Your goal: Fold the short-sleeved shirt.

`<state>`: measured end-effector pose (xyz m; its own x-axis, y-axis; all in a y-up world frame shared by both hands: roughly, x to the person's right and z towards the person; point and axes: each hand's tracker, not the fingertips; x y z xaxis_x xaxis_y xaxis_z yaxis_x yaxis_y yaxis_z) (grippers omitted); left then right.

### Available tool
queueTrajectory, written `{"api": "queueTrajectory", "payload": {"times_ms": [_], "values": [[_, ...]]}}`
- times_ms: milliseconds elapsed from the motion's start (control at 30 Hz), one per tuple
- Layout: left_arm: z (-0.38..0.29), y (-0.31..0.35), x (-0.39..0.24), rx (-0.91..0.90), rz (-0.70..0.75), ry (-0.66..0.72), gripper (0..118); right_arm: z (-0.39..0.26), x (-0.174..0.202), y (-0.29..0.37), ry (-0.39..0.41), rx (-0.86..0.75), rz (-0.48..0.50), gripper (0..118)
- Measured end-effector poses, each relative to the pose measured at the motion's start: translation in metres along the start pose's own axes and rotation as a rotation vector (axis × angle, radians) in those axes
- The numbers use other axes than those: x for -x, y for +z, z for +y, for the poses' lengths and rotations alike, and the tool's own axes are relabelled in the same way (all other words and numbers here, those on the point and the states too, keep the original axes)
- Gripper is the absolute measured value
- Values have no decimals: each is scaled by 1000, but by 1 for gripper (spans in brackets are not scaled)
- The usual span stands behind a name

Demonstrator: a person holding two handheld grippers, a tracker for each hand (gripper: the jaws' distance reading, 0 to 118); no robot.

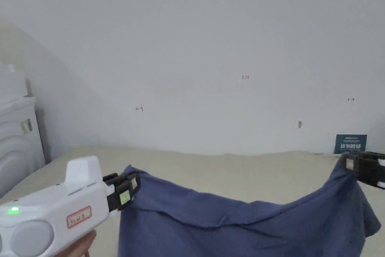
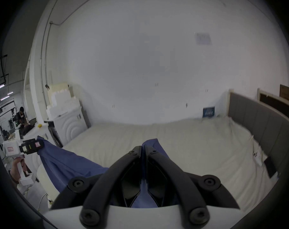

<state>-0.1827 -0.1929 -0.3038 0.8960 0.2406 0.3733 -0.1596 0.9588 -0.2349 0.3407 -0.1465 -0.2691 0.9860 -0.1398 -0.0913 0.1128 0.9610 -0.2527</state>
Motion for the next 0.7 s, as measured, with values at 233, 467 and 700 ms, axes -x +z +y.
{"api": "queueTrajectory", "payload": {"times_ms": [233, 467, 700], "values": [[109, 46, -20, -196, 43, -104, 9, 108, 16, 51, 39, -207, -78, 3], [182, 72, -27, -273, 145, -144, 9, 195, 40, 81, 115, -321, -170, 3], [212, 82, -25, -298, 174, -149, 9, 240, 60, 92, 166, -385, -231, 3]]}}
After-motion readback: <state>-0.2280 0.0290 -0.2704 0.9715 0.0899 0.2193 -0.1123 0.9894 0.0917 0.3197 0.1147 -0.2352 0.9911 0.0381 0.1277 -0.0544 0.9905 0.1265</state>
